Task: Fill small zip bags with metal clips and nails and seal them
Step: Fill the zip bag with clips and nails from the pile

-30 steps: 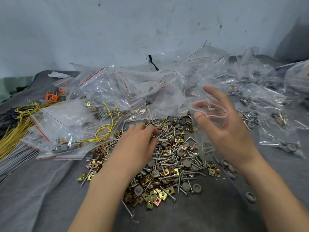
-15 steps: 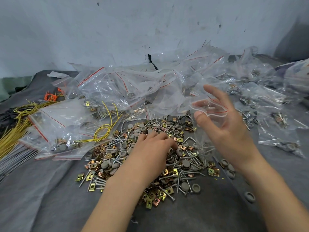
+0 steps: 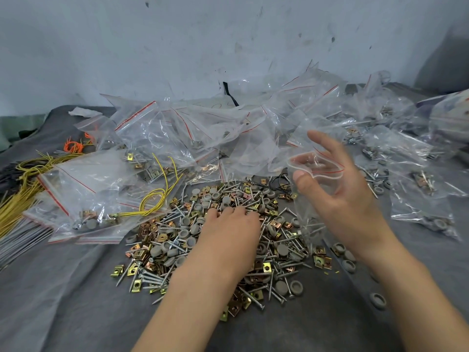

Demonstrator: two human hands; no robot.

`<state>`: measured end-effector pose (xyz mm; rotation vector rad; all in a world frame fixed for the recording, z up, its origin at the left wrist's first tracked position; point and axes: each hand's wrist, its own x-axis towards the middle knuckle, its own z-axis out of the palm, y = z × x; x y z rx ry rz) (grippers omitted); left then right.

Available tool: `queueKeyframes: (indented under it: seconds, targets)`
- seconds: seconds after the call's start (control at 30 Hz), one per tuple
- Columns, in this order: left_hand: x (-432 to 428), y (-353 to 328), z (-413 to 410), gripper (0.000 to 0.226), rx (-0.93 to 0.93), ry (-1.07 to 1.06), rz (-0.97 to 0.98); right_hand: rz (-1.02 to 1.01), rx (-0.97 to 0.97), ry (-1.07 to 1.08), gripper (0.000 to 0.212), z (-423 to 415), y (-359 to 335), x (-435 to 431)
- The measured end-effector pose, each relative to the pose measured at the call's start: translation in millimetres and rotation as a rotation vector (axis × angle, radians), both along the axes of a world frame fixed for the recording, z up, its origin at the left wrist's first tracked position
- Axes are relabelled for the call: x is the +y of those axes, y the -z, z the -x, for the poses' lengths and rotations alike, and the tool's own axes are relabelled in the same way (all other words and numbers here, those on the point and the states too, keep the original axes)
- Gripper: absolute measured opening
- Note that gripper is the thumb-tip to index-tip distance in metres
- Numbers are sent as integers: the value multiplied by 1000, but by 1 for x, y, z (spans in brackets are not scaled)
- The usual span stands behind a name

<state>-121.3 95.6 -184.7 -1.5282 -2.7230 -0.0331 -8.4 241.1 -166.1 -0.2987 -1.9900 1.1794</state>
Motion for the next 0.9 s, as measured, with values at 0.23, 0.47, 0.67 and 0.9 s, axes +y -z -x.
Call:
queueKeyframes:
  seconds: [0.23, 0.47, 0.67, 0.9]
  targets:
    - [-5, -9, 8, 22, -135, 52, -6, -14, -1, 5, 53, 1, 0, -1]
    - [-15, -18, 16, 18, -139, 36, -24, -9, 5, 7, 54, -1, 0, 0]
    - [-29, -21, 31, 2, -342, -26, -168, -7, 1, 0, 53, -2, 0, 1]
    - [-32, -17, 37, 9, -405, -76, -355, -27, -24, 3, 50, -2, -1, -3]
